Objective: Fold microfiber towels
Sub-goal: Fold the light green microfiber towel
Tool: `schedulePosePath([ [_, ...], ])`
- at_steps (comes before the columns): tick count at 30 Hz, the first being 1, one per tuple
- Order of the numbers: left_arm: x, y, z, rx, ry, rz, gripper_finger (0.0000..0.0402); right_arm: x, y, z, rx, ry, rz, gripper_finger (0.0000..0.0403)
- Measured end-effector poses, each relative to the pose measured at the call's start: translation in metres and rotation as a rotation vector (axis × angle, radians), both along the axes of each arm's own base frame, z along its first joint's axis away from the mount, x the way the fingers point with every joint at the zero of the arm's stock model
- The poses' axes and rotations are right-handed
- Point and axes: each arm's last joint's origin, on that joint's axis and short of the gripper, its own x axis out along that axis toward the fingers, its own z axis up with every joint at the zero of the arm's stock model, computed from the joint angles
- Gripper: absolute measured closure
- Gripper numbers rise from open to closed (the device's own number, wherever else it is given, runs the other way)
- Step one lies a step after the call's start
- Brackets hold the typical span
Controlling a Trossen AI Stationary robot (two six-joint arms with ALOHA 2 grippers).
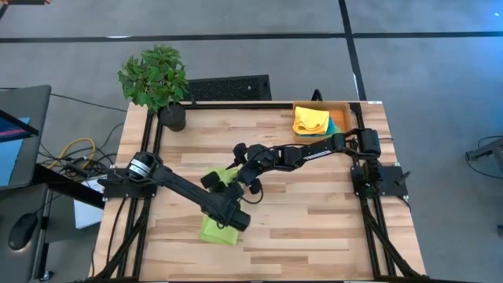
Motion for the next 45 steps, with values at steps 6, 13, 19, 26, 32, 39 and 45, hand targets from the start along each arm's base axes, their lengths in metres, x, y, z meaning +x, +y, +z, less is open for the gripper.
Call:
schedulePosePath([
  [6, -0.004, 0.001, 0.001, 0.002, 0.030, 0.026, 0.0283, 0.000, 0.000, 0.000, 0.000, 0.002, 0.000, 0.0163],
  [13, -0.005, 0.001, 0.002, 0.002, 0.030, 0.036, 0.0283, -0.011, -0.002, 0.021, -0.065, 0.048, -0.109, 0.0163],
  [19, -0.005, 0.010, 0.011, -0.005, -0.017, 0.097, 0.0283, -0.043, -0.003, 0.063, -0.020, 0.147, -0.174, 0.0163],
  [26, 0.000, 0.032, 0.025, -0.036, -0.128, 0.226, 0.0283, -0.085, 0.006, 0.099, -0.017, 0.281, -0.161, 0.0163],
  [32, 0.016, 0.040, 0.021, -0.163, -0.180, 0.218, 0.0283, -0.118, 0.021, 0.125, -0.022, 0.331, -0.115, 0.0163],
  [39, 0.022, 0.048, 0.021, -0.163, -0.212, 0.206, 0.0283, -0.146, 0.038, 0.146, 0.009, 0.341, -0.084, 0.0163],
  [45, 0.018, 0.054, 0.008, -0.152, -0.189, 0.233, 0.0283, -0.155, 0.047, 0.153, 0.021, 0.325, -0.059, 0.0163],
])
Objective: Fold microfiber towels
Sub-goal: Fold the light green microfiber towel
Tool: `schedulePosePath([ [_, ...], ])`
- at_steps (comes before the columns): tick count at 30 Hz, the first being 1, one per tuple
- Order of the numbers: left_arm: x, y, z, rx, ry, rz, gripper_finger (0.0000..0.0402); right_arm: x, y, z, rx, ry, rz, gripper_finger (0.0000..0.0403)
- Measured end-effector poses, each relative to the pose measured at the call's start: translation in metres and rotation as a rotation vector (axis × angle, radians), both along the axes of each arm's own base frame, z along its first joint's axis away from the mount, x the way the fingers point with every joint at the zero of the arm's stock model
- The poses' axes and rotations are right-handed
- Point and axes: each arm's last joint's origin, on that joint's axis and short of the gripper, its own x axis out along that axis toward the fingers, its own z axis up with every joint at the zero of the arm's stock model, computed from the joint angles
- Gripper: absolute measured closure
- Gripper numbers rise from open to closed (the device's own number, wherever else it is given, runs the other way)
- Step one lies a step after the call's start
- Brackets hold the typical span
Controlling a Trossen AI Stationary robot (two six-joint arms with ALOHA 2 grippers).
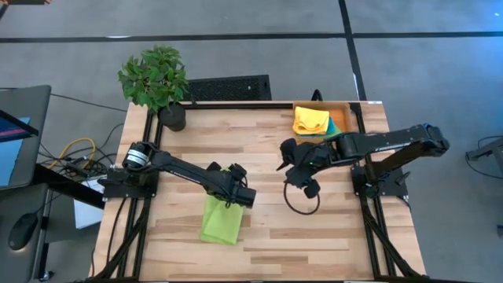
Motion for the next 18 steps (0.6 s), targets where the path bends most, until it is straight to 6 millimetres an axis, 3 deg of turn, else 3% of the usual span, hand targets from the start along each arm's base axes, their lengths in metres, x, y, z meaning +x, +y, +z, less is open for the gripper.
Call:
schedulePosePath([
  [4, -0.004, 0.005, -0.013, 0.001, 0.011, 0.027, 0.0283, -0.001, 0.003, 0.000, -0.001, 0.006, 0.011, 0.0163],
  [11, -0.007, 0.011, -0.018, 0.009, 0.031, 0.046, 0.0289, 0.001, 0.003, -0.003, -0.004, 0.018, 0.009, 0.0163],
  [14, -0.009, 0.012, -0.018, 0.016, 0.057, 0.041, 0.0318, 0.001, 0.003, -0.003, -0.004, 0.018, 0.008, 0.0163],
  [18, -0.013, 0.012, -0.017, 0.026, 0.102, 0.029, 0.0386, 0.001, 0.003, -0.003, -0.004, 0.018, 0.008, 0.0163],
])
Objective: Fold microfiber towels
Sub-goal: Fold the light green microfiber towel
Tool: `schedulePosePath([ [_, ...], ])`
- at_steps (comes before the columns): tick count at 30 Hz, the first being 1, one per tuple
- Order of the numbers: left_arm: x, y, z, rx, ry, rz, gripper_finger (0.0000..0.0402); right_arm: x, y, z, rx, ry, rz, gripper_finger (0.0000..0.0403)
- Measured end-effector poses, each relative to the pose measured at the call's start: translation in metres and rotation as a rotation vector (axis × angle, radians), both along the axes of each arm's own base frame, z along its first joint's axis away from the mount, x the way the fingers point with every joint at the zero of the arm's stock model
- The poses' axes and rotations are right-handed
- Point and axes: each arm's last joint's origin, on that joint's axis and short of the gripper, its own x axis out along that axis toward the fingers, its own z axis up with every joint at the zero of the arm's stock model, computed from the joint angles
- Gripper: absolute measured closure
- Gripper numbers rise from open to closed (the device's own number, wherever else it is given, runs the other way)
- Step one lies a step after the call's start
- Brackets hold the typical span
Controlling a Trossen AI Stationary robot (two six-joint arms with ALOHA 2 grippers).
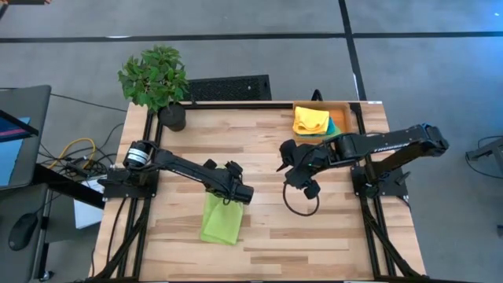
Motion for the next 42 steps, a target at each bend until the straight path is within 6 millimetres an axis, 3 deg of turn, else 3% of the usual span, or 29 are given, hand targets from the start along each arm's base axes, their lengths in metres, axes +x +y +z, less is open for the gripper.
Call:
schedulePosePath([
  [12, -0.026, 0.004, 0.006, 0.030, 0.222, 0.134, 0.0401, -0.002, 0.000, -0.001, 0.001, 0.022, -0.007, 0.0163],
  [21, -0.021, 0.002, 0.004, -0.021, 0.210, 0.086, 0.0391, -0.002, 0.000, -0.001, 0.001, 0.023, -0.007, 0.0163],
  [35, -0.024, 0.006, 0.005, -0.107, 0.273, 0.102, 0.0295, -0.003, -0.001, -0.002, -0.002, 0.040, -0.007, 0.0163],
  [42, -0.026, -0.013, 0.033, -0.032, 0.286, 0.089, 0.0276, -0.006, -0.001, -0.005, -0.009, 0.081, -0.008, 0.0163],
])
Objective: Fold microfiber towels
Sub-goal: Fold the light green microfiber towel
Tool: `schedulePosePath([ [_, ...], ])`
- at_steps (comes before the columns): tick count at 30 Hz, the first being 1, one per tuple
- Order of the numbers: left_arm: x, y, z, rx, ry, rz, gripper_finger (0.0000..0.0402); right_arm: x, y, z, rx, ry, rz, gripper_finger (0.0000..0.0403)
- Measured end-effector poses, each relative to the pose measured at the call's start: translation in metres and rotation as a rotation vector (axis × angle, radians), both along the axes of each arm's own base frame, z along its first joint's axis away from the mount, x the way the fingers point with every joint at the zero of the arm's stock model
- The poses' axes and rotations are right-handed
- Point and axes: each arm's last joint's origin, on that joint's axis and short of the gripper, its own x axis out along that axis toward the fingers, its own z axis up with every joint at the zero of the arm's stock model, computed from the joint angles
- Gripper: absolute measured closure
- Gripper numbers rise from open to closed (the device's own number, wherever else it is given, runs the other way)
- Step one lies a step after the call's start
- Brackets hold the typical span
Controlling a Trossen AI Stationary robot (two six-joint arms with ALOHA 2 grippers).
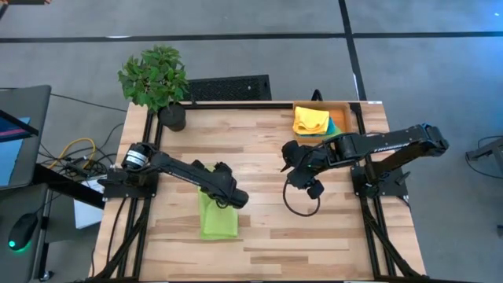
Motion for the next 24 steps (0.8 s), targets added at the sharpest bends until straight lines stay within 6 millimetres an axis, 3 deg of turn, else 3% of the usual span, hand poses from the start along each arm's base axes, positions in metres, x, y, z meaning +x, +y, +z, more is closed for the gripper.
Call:
schedulePosePath([
  [4, 0.006, -0.027, 0.010, -0.129, -0.104, -0.127, 0.0276, 0.000, 0.000, 0.000, 0.000, 0.001, 0.000, 0.0163],
  [11, 0.001, -0.097, 0.004, -0.310, -0.241, -0.411, 0.0276, -0.001, 0.000, -0.001, -0.002, 0.011, 0.000, 0.0163],
  [15, -0.007, -0.130, 0.004, -0.351, -0.351, -0.437, 0.0276, -0.001, 0.000, -0.001, -0.001, 0.011, 0.001, 0.0163],
  [24, -0.025, -0.169, -0.020, -0.334, -0.347, -0.487, 0.0276, -0.002, 0.000, -0.001, 0.024, 0.021, -0.031, 0.0163],
])
